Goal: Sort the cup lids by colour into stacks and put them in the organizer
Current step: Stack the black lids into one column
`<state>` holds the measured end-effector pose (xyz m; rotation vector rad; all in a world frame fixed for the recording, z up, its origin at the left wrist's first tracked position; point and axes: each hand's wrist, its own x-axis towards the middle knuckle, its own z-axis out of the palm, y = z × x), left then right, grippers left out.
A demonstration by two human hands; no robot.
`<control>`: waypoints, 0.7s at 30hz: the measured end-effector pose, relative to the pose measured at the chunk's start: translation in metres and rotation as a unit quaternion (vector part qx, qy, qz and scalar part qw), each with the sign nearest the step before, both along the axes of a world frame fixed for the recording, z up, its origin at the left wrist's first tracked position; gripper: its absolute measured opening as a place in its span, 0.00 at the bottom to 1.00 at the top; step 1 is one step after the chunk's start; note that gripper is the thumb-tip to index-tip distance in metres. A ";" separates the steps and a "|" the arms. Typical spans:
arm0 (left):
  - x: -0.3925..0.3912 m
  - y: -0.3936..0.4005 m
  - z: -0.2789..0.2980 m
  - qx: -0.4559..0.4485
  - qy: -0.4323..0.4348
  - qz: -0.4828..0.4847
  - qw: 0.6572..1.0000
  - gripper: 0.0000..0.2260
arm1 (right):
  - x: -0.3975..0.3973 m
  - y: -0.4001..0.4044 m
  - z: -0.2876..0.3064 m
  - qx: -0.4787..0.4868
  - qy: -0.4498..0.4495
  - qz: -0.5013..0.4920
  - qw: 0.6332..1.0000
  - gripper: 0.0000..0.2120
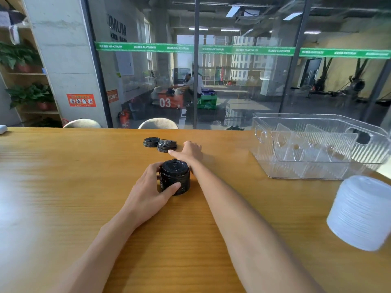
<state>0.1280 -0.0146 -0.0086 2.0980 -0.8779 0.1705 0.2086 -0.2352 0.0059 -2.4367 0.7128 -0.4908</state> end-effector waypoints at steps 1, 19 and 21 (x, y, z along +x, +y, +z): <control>0.000 0.000 0.000 -0.001 0.000 -0.001 1.000 0.35 | 0.002 0.000 0.000 -0.004 0.001 -0.004 1.000 0.37; 0.004 -0.003 -0.006 -0.022 -0.006 0.001 1.000 0.34 | 0.047 -0.004 -0.003 -0.027 0.001 -0.015 1.000 0.40; 0.005 -0.003 -0.006 -0.024 -0.003 -0.001 1.000 0.33 | 0.049 -0.005 -0.002 -0.031 0.007 -0.015 0.999 0.38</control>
